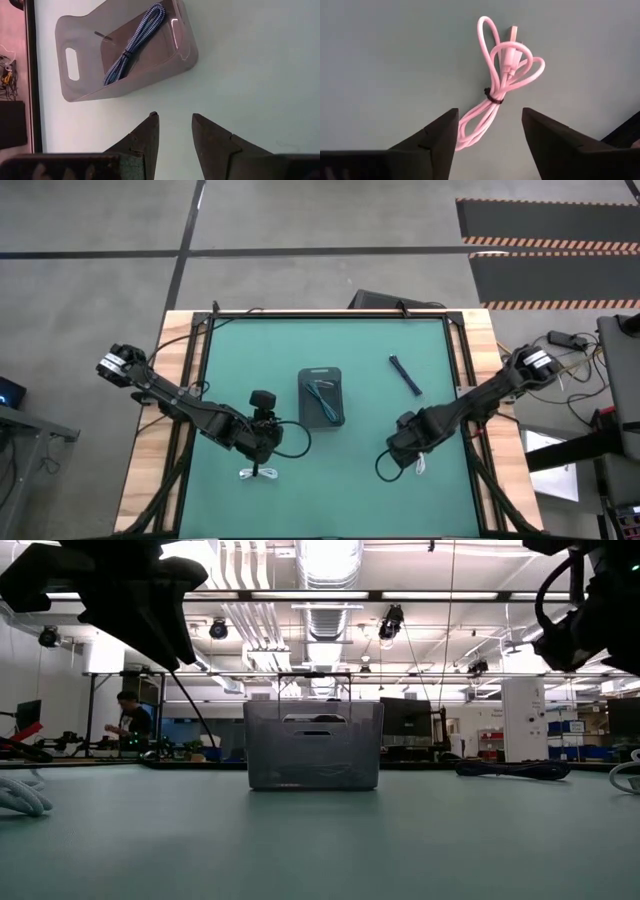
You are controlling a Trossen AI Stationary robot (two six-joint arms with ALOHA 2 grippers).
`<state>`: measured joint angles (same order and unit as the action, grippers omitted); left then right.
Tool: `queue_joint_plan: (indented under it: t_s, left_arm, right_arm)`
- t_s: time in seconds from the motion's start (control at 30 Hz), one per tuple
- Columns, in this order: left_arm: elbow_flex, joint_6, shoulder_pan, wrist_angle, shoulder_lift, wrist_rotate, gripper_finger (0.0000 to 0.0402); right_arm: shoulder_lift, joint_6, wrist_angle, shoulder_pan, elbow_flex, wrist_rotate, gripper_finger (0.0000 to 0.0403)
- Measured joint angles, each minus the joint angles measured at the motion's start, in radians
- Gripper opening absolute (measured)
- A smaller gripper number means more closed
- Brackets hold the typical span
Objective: Pick and place USB-C Cables
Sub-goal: Put the right white charger cable into the black bin
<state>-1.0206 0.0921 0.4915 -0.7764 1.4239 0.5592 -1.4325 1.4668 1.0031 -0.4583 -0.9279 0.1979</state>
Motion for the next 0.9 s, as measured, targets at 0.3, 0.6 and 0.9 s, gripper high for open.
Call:
queue_joint_plan:
  t_s: [0.3, 0.6, 0.9]
  left_arm:
    - [0.000, 0.001, 0.000, -0.001, 0.000, 0.000, 0.0100]
    - [0.004, -0.022, 0.000, -0.012, 0.000, 0.008, 0.0100]
    - [0.014, -0.073, 0.002, -0.017, -0.076, 0.174, 0.0100]
  right_arm:
    - [-0.060, -0.004, -0.026, -0.002, 0.018, -0.042, 0.0206]
    - [-0.126, -0.014, -0.060, -0.002, 0.045, -0.044, 0.0183]
    - [-0.126, 0.002, -0.080, -0.003, 0.051, -0.060, 0.0124]
